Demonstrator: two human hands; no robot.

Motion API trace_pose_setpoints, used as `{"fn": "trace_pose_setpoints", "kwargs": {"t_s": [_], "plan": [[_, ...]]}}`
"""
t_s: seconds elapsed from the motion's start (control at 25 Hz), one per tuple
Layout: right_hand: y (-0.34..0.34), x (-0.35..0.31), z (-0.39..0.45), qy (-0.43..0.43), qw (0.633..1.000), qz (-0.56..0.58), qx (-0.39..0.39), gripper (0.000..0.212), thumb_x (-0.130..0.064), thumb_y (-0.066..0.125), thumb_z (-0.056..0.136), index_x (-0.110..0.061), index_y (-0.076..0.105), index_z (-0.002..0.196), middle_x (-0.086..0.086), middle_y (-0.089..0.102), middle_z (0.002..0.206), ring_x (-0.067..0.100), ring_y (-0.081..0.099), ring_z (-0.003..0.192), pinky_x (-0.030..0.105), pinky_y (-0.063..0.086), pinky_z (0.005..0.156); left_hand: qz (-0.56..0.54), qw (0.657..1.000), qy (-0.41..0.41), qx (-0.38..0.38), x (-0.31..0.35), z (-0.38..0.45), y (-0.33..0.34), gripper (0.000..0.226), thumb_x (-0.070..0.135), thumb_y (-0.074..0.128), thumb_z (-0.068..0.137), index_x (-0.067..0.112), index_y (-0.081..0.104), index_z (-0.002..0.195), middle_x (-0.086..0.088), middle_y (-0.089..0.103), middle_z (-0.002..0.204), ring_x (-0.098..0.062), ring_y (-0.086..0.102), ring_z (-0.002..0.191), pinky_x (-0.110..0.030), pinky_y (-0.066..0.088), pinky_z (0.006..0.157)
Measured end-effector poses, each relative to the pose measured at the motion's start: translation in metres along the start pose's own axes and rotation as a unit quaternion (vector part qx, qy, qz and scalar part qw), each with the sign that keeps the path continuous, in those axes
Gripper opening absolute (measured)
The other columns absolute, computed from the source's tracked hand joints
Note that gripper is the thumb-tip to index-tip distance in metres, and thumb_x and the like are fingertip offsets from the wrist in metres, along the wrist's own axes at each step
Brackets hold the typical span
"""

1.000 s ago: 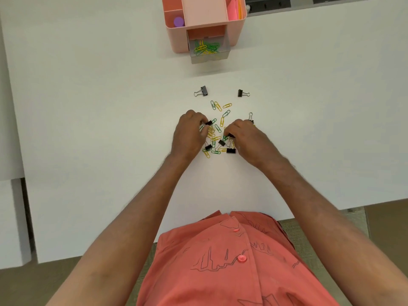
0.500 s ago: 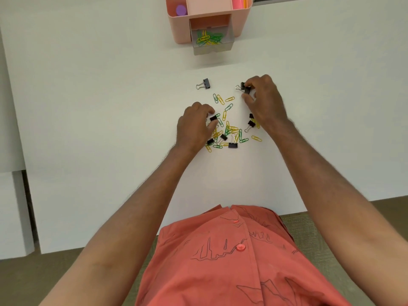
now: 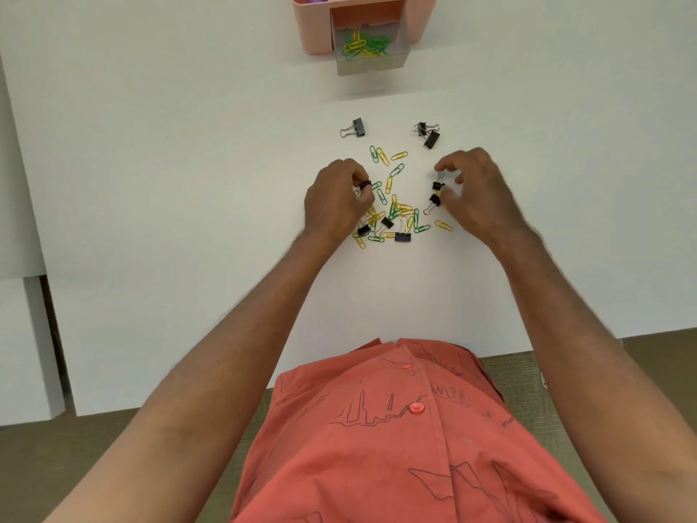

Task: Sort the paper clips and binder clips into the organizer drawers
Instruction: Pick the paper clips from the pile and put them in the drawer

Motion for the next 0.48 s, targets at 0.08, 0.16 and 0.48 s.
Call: {"fn": "trace_pose_setpoints", "kwargs": {"t_s": [0.08,0.16,0.48], "plan": [[0.016,-0.002,-0.012,-0.038,0.996,-0.057,-0.062,0.050,-0.003,0.065,0.085,-0.022,0.061,0.131,0.004,0.050,0.131,0.025,0.047,0.119,0.033,0.046,0.097,-0.057,0.998,-0.027,-0.013,-0.005,0.003,-0.001,0.008,0.026,0.067,0.086,0.026,0.066,0.094,0.014,0.068,0.092,-0.004,0.062,0.087,-0.029,0.051,0.073],[0.024,-0.005,-0.016,-0.065,0.991,-0.099,-0.066,0.051,-0.002,0.068,0.084,-0.021,0.061,0.131,0.004,0.049,0.132,0.028,0.046,0.120,0.038,0.047,0.098,-0.144,0.988,-0.058,-0.018,-0.011,0.009,-0.003,0.009,0.023,0.070,0.086,0.024,0.067,0.094,0.014,0.068,0.085,-0.002,0.062,0.078,-0.027,0.053,0.071],[0.030,-0.016,-0.005,-0.096,0.985,-0.130,-0.068,0.030,-0.005,0.068,0.087,-0.016,0.069,0.115,0.007,0.057,0.117,0.029,0.056,0.106,0.040,0.050,0.089,-0.194,0.977,-0.052,0.065,-0.005,0.050,-0.031,0.012,0.017,0.067,0.091,0.020,0.068,0.101,0.012,0.066,0.096,0.000,0.058,0.077,-0.020,0.049,0.074]]}}
Point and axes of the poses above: each hand's wrist, its own z-axis towards the middle knuckle, its own y-axis out of the palm, x = y × z, the point moved 8 cm from there along z, towards the middle knuckle
